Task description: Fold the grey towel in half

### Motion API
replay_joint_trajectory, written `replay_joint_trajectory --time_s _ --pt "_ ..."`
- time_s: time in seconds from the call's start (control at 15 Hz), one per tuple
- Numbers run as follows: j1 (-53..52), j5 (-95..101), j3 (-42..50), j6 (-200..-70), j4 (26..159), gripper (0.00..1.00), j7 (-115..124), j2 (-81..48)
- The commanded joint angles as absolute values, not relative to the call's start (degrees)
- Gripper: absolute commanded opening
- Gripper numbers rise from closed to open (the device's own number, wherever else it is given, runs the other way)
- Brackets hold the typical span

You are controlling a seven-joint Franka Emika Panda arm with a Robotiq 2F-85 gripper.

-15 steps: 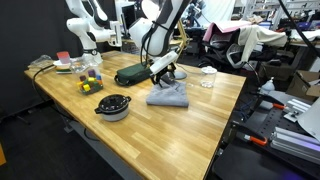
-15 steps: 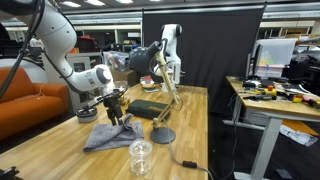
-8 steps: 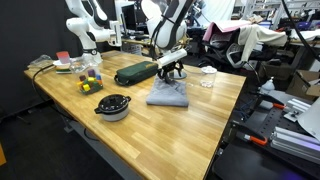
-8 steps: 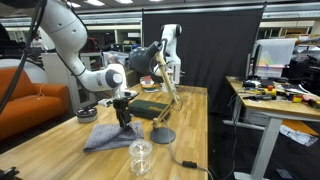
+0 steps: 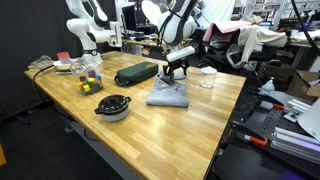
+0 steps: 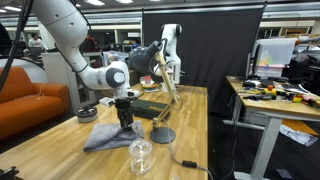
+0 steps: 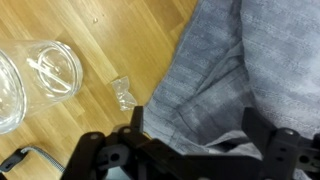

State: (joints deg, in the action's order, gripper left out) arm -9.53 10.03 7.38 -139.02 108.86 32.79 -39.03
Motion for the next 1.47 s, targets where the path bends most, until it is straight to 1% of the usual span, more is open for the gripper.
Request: replay_joint_trajectory --time_s 0.0,0.67,0.93,1.27,1.33,1.4 --pt "-10.2 9.29 8.07 -139.01 108.77 1.0 32.29 -39.14" --pt "-9.98 9.91 8.18 -139.44 107.75 1.0 31.14 -39.92" --pt "-8.79 11.95 7.67 -139.2 104.79 1.0 22.4 -41.99" --pt "-4.39 10.1 3.33 -136.5 101.54 1.0 4.37 -44.32" --pt "-7.07 10.83 5.89 -138.72 103.39 1.0 10.36 -43.61" --pt "-6.38 10.72 5.22 -138.55 102.93 1.0 8.06 -44.04"
